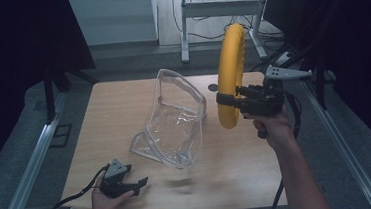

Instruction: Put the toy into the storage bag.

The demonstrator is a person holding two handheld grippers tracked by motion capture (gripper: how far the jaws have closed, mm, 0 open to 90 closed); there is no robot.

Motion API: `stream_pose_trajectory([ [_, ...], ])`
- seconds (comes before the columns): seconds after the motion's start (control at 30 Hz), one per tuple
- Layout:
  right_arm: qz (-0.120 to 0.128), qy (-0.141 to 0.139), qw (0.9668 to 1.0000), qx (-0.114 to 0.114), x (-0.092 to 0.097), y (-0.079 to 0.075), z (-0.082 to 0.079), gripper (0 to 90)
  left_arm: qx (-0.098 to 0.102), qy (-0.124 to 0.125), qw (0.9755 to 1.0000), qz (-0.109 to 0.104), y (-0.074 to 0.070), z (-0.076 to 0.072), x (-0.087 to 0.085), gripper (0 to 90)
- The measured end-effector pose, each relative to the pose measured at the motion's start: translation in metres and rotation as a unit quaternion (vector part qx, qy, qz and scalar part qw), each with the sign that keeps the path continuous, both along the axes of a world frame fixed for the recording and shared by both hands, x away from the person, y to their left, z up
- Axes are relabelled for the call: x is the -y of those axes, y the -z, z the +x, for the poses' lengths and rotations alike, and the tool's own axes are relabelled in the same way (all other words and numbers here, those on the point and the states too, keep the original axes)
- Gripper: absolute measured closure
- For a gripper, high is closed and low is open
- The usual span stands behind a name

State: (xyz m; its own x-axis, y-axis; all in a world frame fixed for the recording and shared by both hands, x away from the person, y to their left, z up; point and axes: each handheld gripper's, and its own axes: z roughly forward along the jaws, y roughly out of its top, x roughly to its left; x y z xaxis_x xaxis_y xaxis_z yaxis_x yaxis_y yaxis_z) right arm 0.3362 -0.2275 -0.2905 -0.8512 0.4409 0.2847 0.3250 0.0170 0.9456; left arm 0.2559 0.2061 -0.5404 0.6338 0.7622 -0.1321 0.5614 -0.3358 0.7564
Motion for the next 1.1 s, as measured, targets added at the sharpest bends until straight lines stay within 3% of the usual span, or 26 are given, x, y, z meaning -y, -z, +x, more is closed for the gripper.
stream_pose_trajectory([
  [0.77,0.015,-0.032,0.9983,0.045,-0.046,-0.046,-0.005,49.4,-0.001,0.002,1.0000,0.003,0.000,0.000,0.000,17.2],
  [1.1,0.014,-0.062,0.9971,0.042,-0.069,-0.047,-0.003,49.3,0.000,0.002,1.0000,0.002,0.000,0.000,-0.001,17.2],
])
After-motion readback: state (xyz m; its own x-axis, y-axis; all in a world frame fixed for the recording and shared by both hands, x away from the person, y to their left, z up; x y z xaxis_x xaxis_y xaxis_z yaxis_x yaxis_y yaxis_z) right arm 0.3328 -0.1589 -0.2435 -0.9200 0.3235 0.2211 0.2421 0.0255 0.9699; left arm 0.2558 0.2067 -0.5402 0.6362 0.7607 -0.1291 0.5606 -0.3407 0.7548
